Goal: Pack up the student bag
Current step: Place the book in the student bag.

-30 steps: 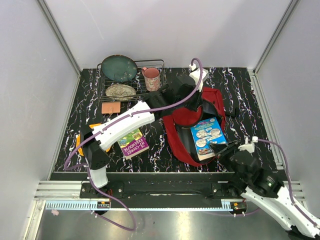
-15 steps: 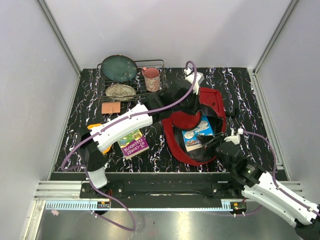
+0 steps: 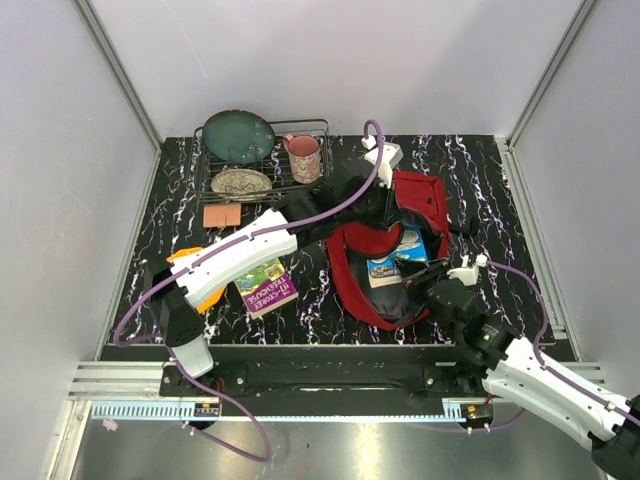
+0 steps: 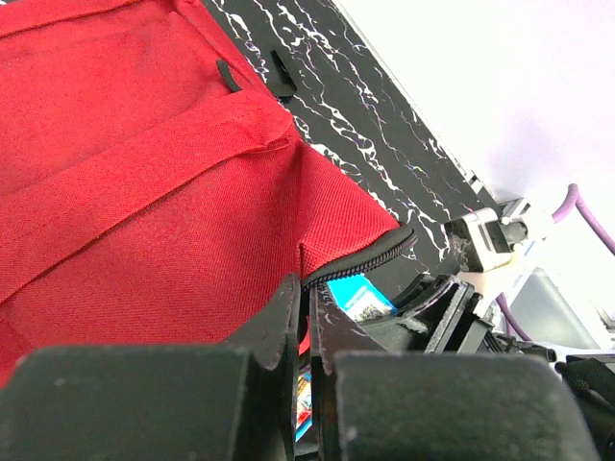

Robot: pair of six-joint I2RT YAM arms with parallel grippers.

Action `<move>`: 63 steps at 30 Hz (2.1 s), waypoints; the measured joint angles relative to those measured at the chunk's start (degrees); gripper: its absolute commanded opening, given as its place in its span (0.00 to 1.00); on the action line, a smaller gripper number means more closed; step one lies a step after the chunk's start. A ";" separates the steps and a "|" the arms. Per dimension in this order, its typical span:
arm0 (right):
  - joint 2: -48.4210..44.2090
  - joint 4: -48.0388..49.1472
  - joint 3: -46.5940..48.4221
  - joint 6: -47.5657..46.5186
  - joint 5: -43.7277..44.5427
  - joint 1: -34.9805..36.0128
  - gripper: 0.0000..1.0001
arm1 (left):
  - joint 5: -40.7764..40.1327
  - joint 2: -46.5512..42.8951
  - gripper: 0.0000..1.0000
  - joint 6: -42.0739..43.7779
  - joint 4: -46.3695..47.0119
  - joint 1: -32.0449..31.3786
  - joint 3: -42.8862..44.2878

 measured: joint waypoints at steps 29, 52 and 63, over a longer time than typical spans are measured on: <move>-0.39 6.88 -7.08 9.05 2.69 -1.88 0.00 | 9.51 -3.37 0.00 -8.31 1.03 1.18 -3.45; 48.78 43.98 2.64 5.25 -12.39 -14.71 0.32 | 13.07 -4.20 0.00 -9.22 4.44 2.86 -6.25; 48.94 38.86 3.34 4.83 -9.53 -15.08 0.77 | 16.48 -6.60 0.00 -11.80 8.70 7.63 -12.33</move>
